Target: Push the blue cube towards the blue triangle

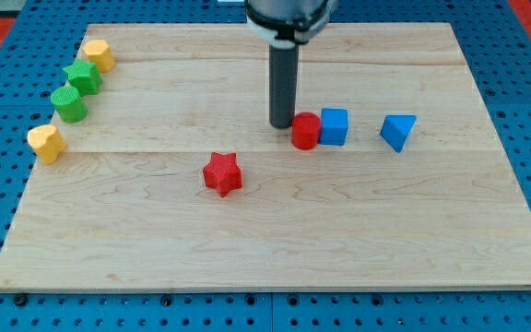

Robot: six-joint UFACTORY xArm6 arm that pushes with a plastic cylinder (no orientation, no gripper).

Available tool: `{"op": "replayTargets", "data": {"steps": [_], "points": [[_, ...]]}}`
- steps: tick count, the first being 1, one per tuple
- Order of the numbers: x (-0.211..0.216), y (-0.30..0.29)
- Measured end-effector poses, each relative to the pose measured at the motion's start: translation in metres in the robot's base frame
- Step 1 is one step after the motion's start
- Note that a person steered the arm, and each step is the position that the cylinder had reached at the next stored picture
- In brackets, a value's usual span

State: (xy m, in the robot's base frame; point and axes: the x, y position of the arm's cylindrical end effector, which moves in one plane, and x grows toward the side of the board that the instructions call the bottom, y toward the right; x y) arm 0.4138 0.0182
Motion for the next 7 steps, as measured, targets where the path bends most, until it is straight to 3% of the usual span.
{"op": "replayTargets", "data": {"steps": [1,2,3,4,7], "points": [[0.015,0.006],[-0.003,-0.009],[-0.013,0.017],[0.01,0.07],[0.024,0.113]]}}
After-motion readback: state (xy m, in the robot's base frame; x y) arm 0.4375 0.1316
